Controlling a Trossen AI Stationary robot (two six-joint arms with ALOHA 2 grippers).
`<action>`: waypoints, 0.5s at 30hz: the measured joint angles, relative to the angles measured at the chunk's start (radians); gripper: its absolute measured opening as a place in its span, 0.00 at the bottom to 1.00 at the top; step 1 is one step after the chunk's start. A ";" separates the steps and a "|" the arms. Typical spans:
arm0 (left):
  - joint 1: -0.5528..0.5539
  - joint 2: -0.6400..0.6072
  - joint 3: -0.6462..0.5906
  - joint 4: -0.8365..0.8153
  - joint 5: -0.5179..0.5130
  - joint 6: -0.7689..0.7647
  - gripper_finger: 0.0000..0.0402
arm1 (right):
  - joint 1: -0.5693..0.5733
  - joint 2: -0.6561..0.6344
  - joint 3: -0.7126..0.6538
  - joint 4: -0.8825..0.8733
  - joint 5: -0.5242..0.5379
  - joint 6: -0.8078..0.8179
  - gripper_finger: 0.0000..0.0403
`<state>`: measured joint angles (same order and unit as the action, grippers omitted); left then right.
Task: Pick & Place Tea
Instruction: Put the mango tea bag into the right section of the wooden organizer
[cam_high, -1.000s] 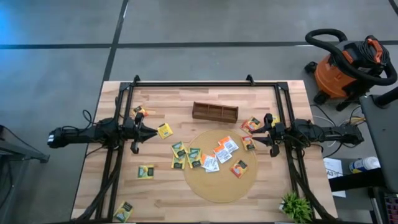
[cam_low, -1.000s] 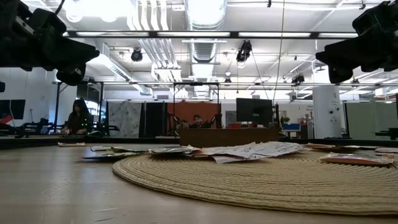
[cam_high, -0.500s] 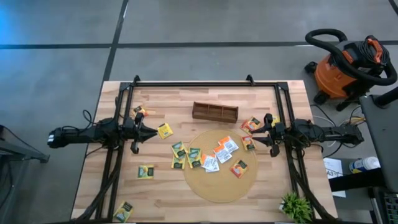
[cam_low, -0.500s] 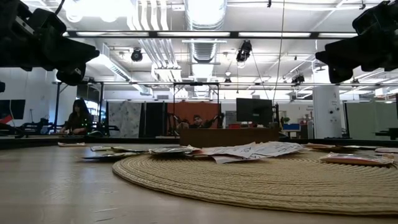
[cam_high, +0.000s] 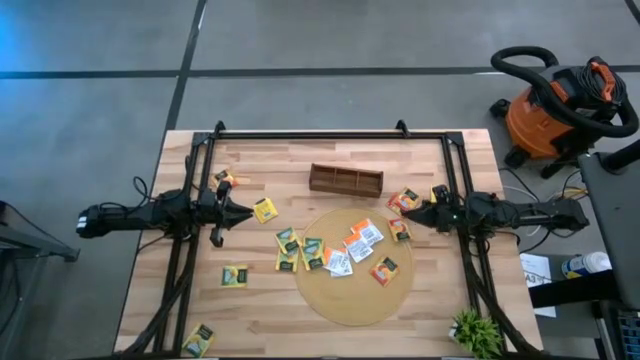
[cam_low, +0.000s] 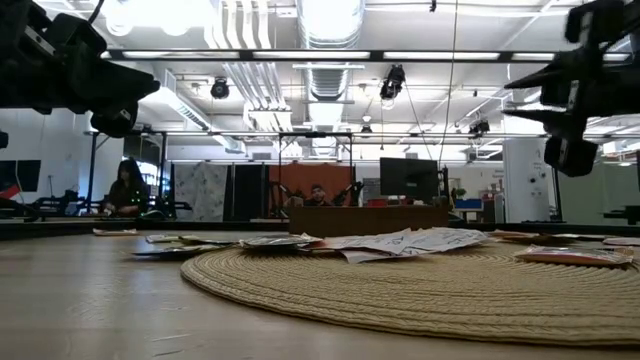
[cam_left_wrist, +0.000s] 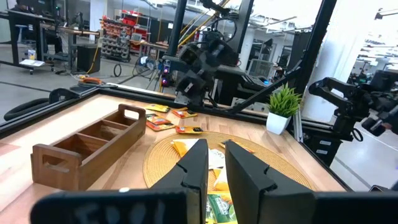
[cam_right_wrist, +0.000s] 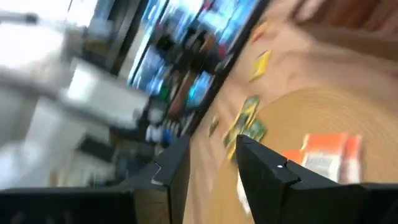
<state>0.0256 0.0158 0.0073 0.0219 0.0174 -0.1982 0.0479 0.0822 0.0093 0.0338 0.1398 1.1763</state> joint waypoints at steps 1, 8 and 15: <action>0.000 0.001 0.000 0.000 0.000 0.000 0.13 | 0.000 0.005 0.000 0.009 0.073 0.064 0.32; 0.000 0.002 0.000 0.000 0.000 0.000 0.13 | 0.000 0.040 0.000 0.071 0.327 0.211 0.31; 0.000 0.002 0.000 0.000 0.000 0.000 0.13 | 0.001 0.119 0.000 0.078 0.205 0.337 0.32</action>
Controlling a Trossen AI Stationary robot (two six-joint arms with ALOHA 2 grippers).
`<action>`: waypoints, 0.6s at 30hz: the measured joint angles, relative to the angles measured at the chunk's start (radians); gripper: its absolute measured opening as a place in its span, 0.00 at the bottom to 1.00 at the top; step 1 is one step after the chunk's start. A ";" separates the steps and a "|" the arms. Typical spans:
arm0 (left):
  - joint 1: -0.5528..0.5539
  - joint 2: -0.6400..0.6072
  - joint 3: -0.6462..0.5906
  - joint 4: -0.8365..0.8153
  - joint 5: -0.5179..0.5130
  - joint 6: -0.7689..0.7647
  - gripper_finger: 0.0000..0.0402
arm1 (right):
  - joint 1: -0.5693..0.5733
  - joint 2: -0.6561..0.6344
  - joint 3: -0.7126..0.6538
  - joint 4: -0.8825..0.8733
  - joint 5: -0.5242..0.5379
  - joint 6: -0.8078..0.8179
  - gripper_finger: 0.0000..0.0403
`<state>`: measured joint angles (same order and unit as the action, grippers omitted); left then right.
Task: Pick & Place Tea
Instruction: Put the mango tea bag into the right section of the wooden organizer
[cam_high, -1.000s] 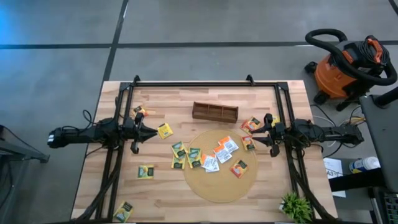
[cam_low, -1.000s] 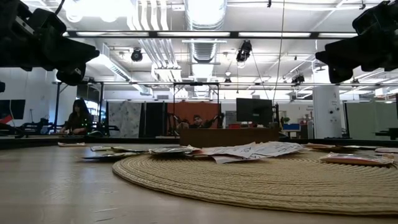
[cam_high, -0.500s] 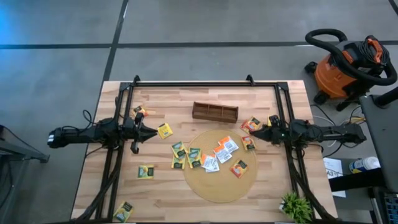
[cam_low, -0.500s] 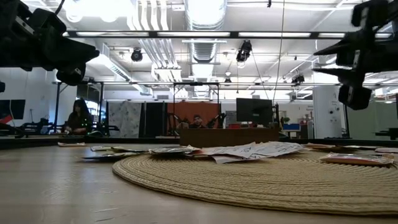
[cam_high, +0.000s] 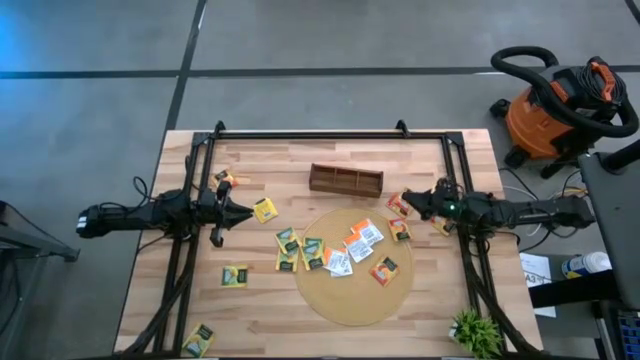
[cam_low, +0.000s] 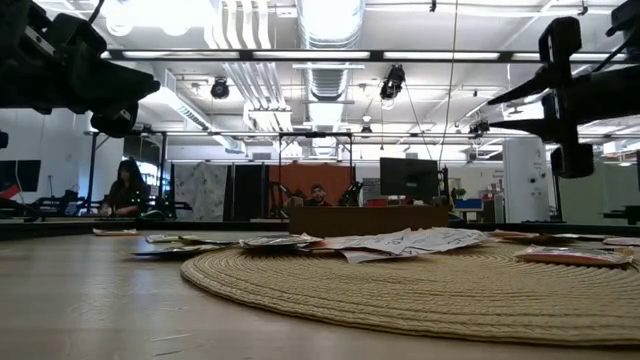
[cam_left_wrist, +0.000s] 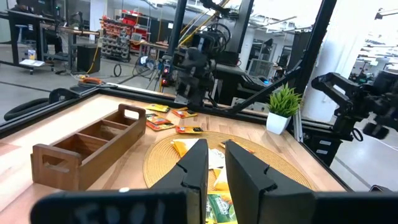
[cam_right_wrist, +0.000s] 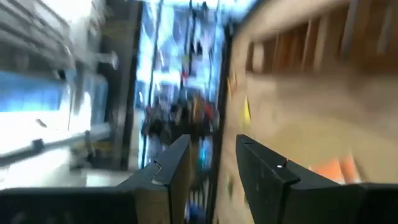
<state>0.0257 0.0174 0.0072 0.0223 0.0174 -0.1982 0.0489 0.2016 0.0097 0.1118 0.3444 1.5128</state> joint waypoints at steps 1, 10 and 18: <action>0.000 0.000 0.000 0.000 0.000 0.000 0.13 | 0.002 0.022 0.001 -0.003 -0.048 0.025 0.32; 0.000 0.000 0.000 0.000 0.000 0.000 0.13 | 0.034 0.376 0.257 -0.436 -0.472 0.008 0.33; 0.000 0.000 0.000 0.000 0.000 0.000 0.13 | 0.060 0.688 0.492 -0.766 -0.540 -0.263 0.33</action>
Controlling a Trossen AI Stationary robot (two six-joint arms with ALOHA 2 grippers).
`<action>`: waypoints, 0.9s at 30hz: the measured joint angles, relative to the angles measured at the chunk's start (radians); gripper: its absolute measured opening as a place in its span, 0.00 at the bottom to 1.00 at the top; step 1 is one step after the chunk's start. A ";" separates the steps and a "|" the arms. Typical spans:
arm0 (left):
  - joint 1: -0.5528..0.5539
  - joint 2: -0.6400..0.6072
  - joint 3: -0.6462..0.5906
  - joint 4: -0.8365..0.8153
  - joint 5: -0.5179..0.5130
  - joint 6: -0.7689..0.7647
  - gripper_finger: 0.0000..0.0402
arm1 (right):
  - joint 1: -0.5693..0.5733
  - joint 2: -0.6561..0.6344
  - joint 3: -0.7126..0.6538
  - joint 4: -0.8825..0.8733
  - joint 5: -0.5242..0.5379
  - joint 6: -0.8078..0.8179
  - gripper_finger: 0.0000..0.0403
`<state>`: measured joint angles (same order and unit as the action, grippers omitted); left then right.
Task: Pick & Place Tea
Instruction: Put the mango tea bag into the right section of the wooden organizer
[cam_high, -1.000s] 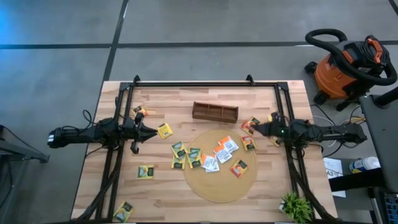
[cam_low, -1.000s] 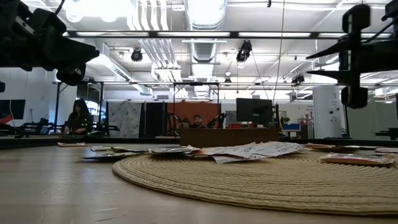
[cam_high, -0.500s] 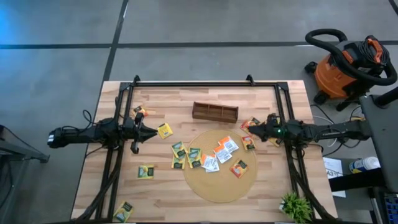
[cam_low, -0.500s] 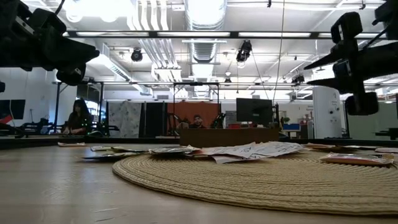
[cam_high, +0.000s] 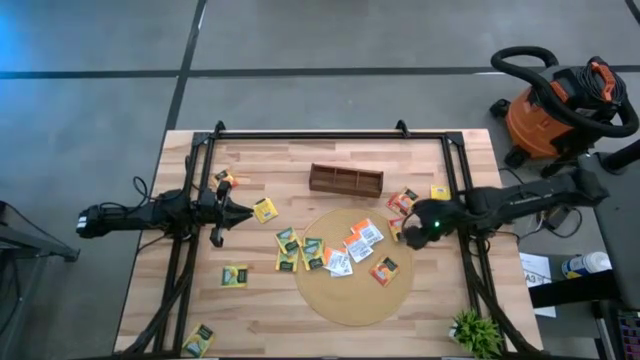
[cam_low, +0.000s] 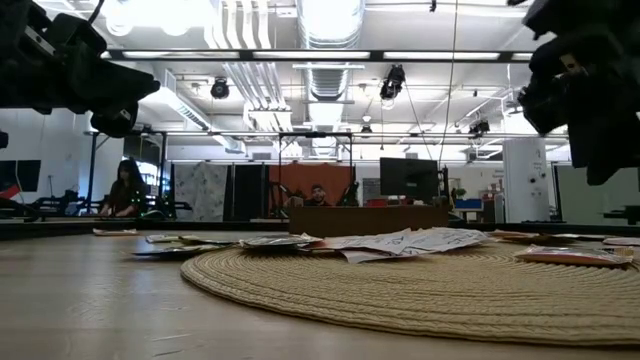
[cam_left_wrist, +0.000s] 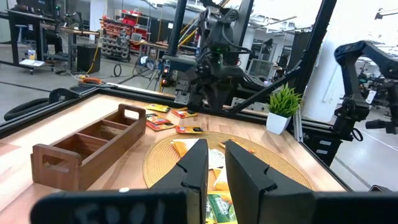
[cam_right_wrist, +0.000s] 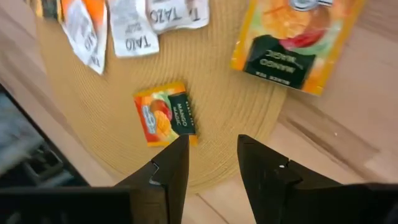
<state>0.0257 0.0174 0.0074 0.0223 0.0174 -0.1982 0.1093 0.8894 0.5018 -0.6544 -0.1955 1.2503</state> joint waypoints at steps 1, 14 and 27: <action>0.000 0.000 0.000 0.000 0.000 0.000 0.13 | 0.000 0.029 0.008 0.005 -0.010 -0.024 0.33; -0.002 0.000 0.000 0.192 -0.044 -0.850 0.13 | 0.022 0.281 -0.018 0.273 -0.181 -0.143 0.33; -0.002 0.014 0.004 0.352 -0.342 -0.794 0.13 | 0.022 0.349 -0.020 0.294 -0.113 -0.188 0.41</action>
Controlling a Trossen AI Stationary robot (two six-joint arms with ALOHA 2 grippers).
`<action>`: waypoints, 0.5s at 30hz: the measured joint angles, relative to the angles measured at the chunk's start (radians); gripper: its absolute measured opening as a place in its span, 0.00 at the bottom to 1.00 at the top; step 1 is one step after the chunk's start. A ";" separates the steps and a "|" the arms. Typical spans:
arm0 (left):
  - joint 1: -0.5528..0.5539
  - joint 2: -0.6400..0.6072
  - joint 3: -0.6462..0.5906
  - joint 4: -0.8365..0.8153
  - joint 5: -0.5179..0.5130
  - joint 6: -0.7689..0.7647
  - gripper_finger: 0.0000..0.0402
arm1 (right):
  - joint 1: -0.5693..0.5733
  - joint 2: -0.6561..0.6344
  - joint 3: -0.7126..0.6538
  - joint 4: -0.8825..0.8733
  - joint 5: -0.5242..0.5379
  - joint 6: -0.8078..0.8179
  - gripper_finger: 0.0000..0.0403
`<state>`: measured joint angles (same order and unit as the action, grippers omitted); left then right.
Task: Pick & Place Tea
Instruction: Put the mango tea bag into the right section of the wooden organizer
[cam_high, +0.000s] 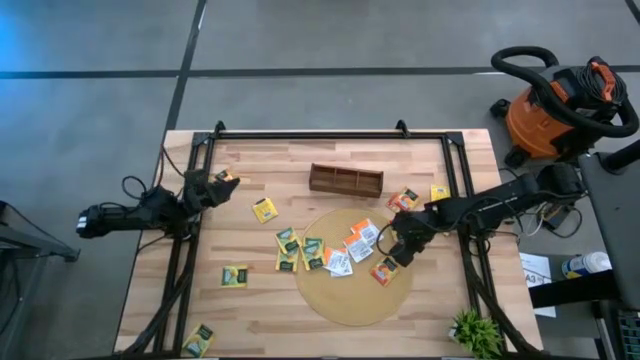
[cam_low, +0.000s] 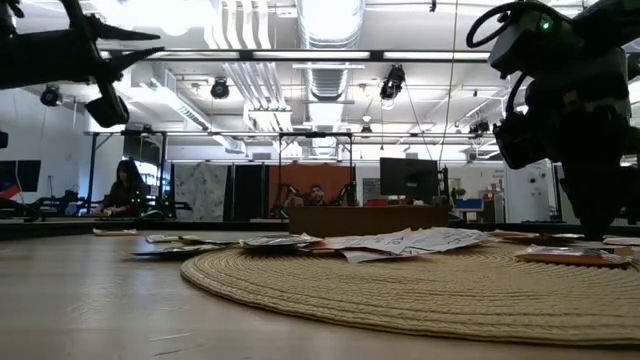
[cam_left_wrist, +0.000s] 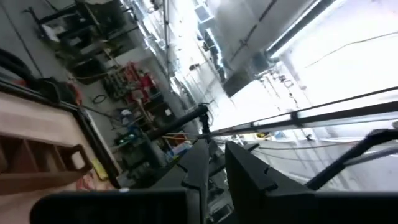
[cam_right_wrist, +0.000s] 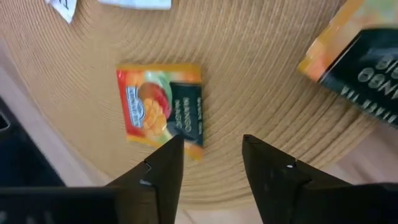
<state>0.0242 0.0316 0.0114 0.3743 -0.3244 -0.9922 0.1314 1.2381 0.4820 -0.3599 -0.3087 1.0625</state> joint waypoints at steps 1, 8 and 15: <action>0.000 0.013 0.007 -0.021 -0.013 0.000 0.13 | 0.000 0.000 0.000 -0.001 0.001 -0.007 0.43; 0.000 0.247 0.116 0.030 -0.046 -0.001 0.25 | 0.000 0.010 0.000 0.001 -0.035 -0.040 0.53; 0.000 0.535 0.233 0.205 -0.024 0.120 0.31 | 0.000 0.010 -0.001 0.000 -0.064 -0.081 0.56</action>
<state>0.0246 0.5669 0.2446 0.5793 -0.3482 -0.8726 0.1314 1.2476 0.4806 -0.3595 -0.3727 0.9814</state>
